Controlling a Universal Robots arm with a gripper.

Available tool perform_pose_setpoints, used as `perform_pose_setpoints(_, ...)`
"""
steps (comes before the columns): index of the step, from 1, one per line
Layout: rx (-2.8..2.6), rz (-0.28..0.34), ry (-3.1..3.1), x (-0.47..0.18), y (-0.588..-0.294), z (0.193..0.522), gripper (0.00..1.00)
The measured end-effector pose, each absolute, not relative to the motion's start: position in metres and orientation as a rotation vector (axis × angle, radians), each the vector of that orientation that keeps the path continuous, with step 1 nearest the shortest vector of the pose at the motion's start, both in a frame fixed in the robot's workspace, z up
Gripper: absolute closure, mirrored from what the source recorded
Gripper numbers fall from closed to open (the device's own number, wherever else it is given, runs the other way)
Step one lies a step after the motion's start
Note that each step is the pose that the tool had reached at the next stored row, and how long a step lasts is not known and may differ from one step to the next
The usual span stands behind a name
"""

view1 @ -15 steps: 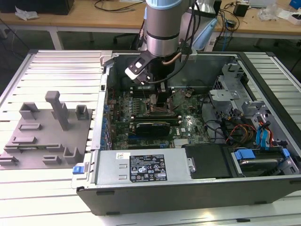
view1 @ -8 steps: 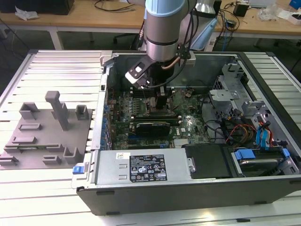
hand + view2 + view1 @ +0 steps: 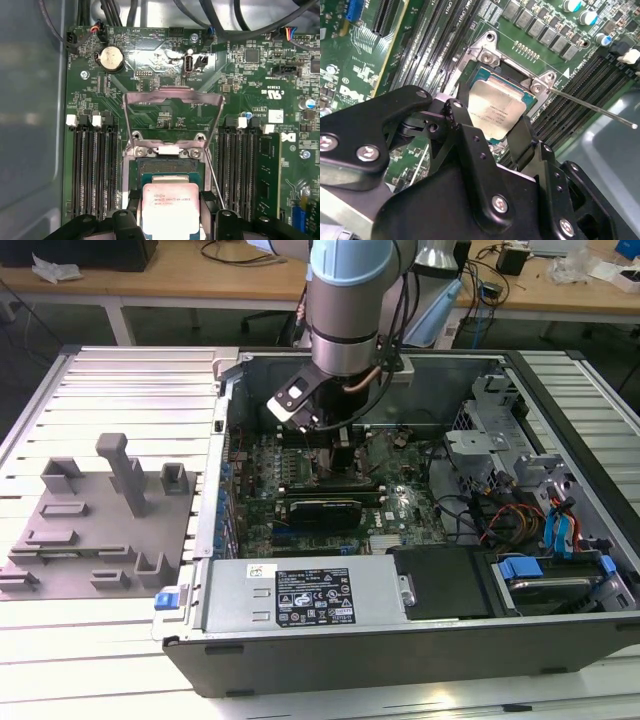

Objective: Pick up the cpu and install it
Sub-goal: 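Place the cpu into insertion slot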

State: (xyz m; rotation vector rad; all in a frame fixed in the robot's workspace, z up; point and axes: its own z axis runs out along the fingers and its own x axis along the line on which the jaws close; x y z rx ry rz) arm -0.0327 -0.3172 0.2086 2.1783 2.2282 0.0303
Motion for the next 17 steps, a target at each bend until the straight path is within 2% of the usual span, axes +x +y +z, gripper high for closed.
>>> perform_pose_setpoints(17,2.19,0.032,2.21,-0.031,-0.3171,0.1992,0.45)
